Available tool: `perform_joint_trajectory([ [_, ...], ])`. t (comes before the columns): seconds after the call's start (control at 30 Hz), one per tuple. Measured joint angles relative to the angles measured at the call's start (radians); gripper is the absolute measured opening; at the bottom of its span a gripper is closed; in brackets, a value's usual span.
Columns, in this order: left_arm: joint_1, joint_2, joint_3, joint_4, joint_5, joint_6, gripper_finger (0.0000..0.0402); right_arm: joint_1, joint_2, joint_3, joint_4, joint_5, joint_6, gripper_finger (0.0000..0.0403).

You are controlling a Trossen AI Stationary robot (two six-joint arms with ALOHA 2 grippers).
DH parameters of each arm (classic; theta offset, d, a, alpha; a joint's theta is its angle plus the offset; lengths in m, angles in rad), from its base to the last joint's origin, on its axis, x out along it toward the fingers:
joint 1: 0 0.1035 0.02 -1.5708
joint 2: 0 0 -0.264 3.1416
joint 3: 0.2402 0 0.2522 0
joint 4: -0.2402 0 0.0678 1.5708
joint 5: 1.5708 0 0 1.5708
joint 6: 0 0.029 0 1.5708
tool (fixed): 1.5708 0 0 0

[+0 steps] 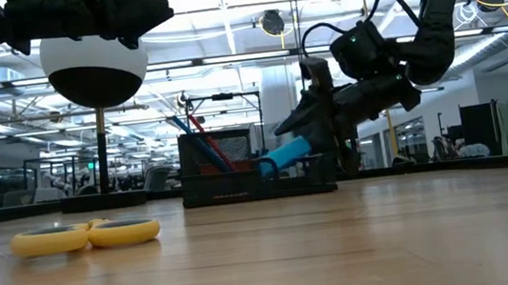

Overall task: Pick and place office supplies into organizer
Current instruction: Put the blue notepad into the desk organizer

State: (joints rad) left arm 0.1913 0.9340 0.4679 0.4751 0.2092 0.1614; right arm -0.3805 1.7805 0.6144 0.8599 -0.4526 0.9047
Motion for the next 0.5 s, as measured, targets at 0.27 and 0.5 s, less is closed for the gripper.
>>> perform_joint_trajectory([
  [0.27, 0.000, 0.000, 0.000, 0.000, 0.000, -0.001, 0.0124, 0.000, -0.068, -0.002, -0.073, 0.030, -0.032, 0.0199],
  [0.5, 0.000, 0.000, 0.000, 0.000, 0.000, -0.003, 0.0124, 0.000, -0.142, -0.002, -0.138, 0.057, -0.105, 0.0199],
])
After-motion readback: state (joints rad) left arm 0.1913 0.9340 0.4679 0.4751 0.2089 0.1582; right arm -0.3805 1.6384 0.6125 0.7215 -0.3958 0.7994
